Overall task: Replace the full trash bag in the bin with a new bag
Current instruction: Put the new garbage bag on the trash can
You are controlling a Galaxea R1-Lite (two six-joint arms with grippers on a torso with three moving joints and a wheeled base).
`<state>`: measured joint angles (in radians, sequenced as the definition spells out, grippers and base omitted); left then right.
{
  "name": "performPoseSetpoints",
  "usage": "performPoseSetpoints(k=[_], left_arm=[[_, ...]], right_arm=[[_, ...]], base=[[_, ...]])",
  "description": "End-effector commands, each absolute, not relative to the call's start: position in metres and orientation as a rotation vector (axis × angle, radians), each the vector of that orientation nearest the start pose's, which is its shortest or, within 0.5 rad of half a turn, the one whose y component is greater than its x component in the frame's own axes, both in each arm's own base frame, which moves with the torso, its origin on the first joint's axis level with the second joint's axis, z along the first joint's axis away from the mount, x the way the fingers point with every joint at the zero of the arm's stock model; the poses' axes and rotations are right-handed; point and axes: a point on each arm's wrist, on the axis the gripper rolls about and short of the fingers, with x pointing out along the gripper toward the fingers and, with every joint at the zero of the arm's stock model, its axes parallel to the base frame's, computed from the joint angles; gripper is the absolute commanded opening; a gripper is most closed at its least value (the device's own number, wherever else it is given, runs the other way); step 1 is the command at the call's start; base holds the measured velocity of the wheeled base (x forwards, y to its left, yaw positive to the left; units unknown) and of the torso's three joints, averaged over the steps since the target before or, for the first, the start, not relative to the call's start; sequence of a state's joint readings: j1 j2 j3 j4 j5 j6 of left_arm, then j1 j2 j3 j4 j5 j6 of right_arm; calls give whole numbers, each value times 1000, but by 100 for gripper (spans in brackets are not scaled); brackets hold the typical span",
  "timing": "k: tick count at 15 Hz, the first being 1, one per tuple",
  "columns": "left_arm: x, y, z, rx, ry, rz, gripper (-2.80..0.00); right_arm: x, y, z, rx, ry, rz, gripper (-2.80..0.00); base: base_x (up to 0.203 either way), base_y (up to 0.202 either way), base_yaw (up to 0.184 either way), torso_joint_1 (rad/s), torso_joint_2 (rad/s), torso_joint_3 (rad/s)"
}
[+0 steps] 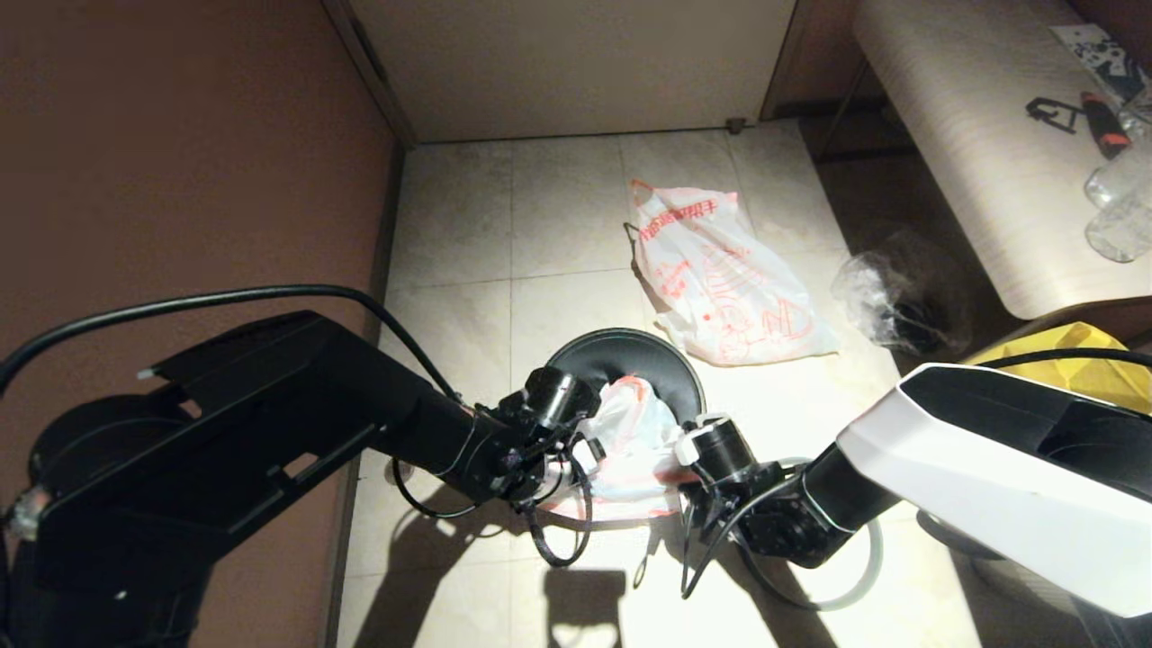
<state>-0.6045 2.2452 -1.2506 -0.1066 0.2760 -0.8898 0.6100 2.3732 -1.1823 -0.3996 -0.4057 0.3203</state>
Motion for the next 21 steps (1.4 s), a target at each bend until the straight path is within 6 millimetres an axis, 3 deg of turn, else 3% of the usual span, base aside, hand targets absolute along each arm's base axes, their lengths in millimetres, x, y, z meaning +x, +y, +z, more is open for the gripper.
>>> performPoseSetpoints(k=[1, 3, 4, 8, 14, 18, 21], left_arm=[[349, -220, 45, -467, 859, 101, 0], [352, -222, 42, -465, 859, 105, 0], [354, -222, 42, -466, 855, 103, -280], [365, -225, 45, -482, 828, 94, -280], [390, -226, 26, -426, 782, 131, -280], [410, -204, 44, -487, 706, 161, -280], [421, -186, 60, -521, 652, 188, -280]], right_arm=[[351, 234, 2, -77, 708, 78, -280], [351, 234, 4, -74, 704, 78, -280], [351, 234, 4, -75, 704, 79, -280], [350, 236, 5, -75, 702, 82, -280], [357, 241, 15, -55, 662, 90, -280], [358, 243, 36, -50, 613, 107, -280], [367, 255, 43, -60, 574, 145, -280]], base=[[0, 0, 0, 0, 0, 0], [0, 0, 0, 0, 0, 0], [0, 0, 0, 0, 0, 0], [0, 0, 0, 0, 0, 0], [0, 0, 0, 0, 0, 0], [0, 0, 0, 0, 0, 0], [0, 0, 0, 0, 0, 0]])
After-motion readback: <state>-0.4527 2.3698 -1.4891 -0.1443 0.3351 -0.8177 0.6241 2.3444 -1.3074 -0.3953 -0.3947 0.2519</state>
